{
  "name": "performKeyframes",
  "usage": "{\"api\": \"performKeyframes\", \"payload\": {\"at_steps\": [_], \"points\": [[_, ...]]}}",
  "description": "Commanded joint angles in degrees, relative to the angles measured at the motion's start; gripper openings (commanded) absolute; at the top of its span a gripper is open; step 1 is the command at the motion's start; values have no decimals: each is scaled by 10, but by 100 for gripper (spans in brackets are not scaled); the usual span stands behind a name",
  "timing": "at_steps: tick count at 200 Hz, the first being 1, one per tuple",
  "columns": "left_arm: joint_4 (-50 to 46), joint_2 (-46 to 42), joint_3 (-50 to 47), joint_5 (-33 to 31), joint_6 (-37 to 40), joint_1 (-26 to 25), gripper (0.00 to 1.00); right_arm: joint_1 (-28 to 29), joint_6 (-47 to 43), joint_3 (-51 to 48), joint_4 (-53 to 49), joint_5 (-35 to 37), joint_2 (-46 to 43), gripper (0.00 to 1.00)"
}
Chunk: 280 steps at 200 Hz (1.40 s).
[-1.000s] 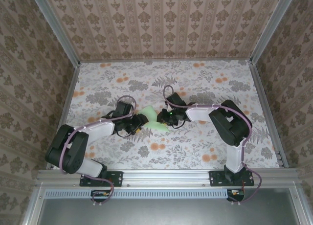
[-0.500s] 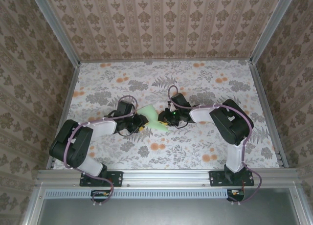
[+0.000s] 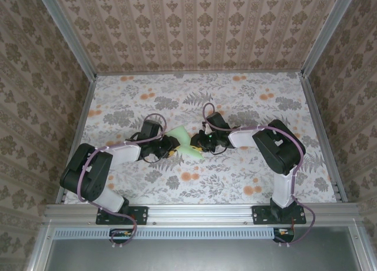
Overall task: Fold a paper plane with a square sheet of paper (pick it up from the middle)
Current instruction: Fold the wing for the fifth time at the center of the table.
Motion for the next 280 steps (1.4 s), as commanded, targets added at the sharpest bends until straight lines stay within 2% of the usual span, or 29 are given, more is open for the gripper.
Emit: {"api": "performKeyframes", "payload": {"at_steps": [1,33,49,80,103,128,142,168,192,280], "points": [[41,2,0,17,-2,-5,32,-5,-2,-21,-25,9,12,27],[47,3,-2,18,2,-5,29,-5,-15,-24,-16,12,0,32],[53,9,-3,22,-3,-5,27,-4,-28,-22,-11,6,-4,38],[51,19,3,25,-9,-6,16,-5,-71,-23,-5,8,-25,49],[35,17,6,20,-8,-6,9,-5,-134,-29,-13,30,-64,58],[33,15,9,22,-12,-6,4,8,-255,-44,-29,28,-127,66],[27,13,13,25,-11,-6,4,30,-323,-56,-53,79,-168,68],[12,11,24,29,-12,-6,4,54,-390,-70,-72,188,-210,68],[6,9,29,30,-21,-7,4,88,-470,-77,-69,228,-222,69],[-19,-1,45,32,-48,-8,2,184,-590,-11,-67,393,-104,68]]}}
